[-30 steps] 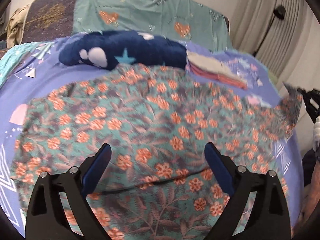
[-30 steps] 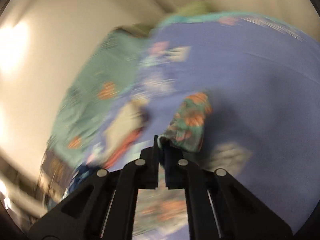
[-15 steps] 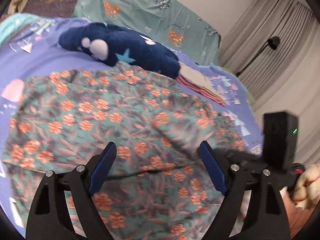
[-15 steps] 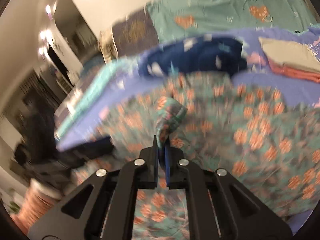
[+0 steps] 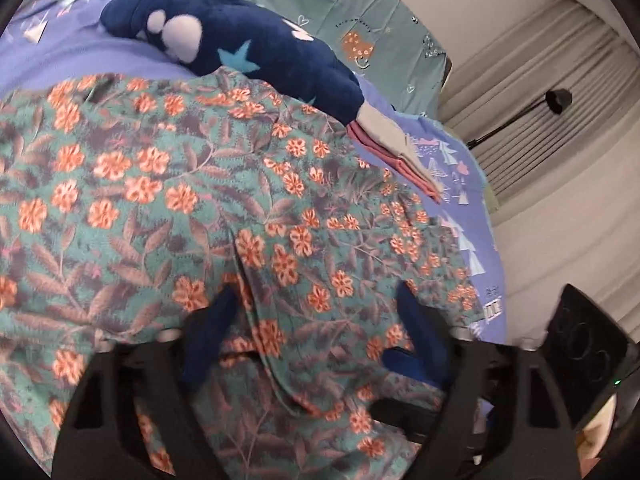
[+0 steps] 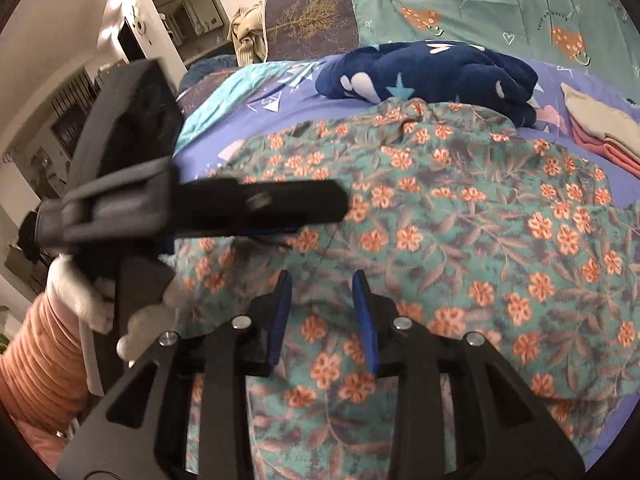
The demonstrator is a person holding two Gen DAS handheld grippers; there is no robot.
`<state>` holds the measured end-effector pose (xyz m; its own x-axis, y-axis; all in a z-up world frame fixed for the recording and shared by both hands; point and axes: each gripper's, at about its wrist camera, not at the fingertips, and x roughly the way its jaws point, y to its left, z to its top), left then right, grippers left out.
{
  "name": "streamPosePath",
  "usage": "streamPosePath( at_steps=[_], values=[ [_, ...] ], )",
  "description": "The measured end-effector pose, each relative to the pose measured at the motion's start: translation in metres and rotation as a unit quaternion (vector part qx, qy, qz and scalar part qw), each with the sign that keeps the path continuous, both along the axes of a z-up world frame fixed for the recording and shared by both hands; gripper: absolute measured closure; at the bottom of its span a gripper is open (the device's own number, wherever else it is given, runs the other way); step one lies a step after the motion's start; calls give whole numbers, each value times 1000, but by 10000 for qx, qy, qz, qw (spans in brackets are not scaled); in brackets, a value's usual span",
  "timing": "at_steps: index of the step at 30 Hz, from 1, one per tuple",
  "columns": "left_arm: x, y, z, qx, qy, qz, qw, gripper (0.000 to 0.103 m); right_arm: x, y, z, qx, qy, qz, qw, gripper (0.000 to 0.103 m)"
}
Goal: Fold small clothes
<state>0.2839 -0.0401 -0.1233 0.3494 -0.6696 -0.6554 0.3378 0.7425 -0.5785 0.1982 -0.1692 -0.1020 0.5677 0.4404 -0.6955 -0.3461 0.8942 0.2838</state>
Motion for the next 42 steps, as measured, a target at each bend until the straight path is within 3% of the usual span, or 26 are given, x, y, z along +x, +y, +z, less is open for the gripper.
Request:
streamPosePath(
  at_steps=[1, 2, 3, 7, 10, 13, 17, 20, 21, 26, 29, 37, 38, 39, 40, 41, 42],
  values=[
    [1, -2, 1, 40, -20, -12, 10000, 74, -2, -2, 0, -15, 5, -24, 10000, 68],
    [4, -7, 1, 95, -22, -120, 9999, 93, -5, -6, 0, -17, 7, -74, 10000, 66],
    [5, -11, 3, 114, -8, -185, 9998, 101, -10, -10, 1, -21, 1, -124, 9999, 63],
    [1, -25, 39, 305, -635, -329, 9970, 101, -22, -40, 2, -38, -35, -475, 9989, 60],
    [-3, -28, 107, 225, -1501, -429, 9875, 101, -30, -68, 2, 36, -23, -844, 9964, 59],
    [-2, -18, 159, 270, -2100, -356, 9767, 101, -37, -96, 5, 129, -61, -1219, 9924, 57],
    [4, 1, 183, 577, -2388, -159, 9692, 101, -36, -125, 2, 314, 17, -1609, 9865, 56],
    [14, 12, 192, 741, -2409, 20, 9677, 101, -30, -128, -7, 462, 186, -1595, 9859, 62],
    [14, 15, 193, 756, -2422, 46, 9673, 101, -28, -125, -9, 480, 201, -1478, 9876, 67],
    [10, 32, 191, 732, -2430, 201, 9671, 100, -13, -94, -11, 345, 171, -1101, 9932, 68],
    [9, 40, 183, 723, -2302, 280, 9700, 100, -5, -92, -20, 119, 460, -1269, 9908, 78],
    [19, 61, 154, 1284, -2085, 558, 9680, 99, -18, -86, -19, -14, 505, -1103, 9926, 79],
    [21, 69, 138, 1553, -1956, 666, 9660, 98, -19, -89, -18, 77, 530, -1117, 9923, 79],
    [25, 78, 118, 2015, -1836, 840, 9585, 96, -22, -93, -15, 222, 518, -1128, 9920, 78],
    [26, 82, 111, 2184, -1801, 902, 9549, 92, -25, -97, -12, 295, 478, -1150, 9918, 76],
    [29, 90, 89, 2756, -1703, 1135, 9392, 90, -28, -102, -8, 325, 409, -1201, 9914, 75],
    [31, 96, 77, 3095, -1638, 1296, 9277, 89, -30, -107, -5, 315, 347, -1265, 9909, 74]
  ],
)
